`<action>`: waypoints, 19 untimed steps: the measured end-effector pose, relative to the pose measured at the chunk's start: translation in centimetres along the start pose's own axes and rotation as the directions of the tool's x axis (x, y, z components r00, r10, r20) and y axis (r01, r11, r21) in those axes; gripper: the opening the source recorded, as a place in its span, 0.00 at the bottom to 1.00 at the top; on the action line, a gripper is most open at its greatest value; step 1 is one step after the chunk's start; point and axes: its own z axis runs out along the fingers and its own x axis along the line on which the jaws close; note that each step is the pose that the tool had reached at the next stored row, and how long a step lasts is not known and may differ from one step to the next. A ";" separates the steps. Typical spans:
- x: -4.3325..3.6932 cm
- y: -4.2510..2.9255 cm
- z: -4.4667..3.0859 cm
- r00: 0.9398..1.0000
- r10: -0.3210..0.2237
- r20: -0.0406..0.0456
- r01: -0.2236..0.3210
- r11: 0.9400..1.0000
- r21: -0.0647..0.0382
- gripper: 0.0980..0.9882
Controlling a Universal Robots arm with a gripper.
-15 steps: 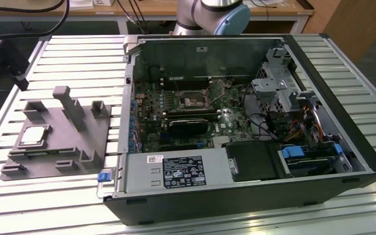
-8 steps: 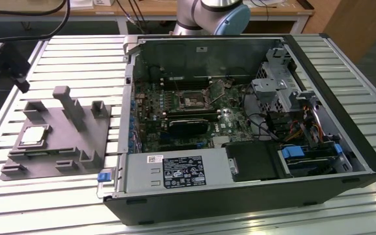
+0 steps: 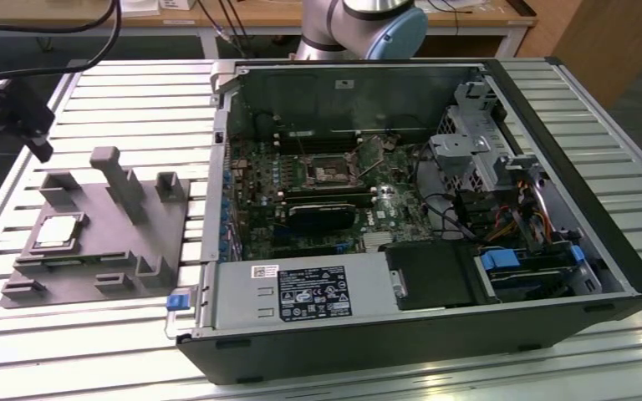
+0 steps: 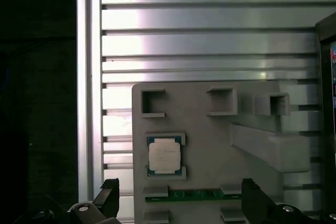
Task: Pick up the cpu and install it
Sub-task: 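Pick up the cpu and move it towards the insertion slot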
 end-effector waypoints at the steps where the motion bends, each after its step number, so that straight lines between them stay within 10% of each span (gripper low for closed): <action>1: 0.00 0.00 0.08 1.000 0.000 0.000 0.000 1.000 0.000 1.00; 19: 0.01 -0.34 1.42 1.000 0.000 -0.004 0.000 1.000 0.000 1.00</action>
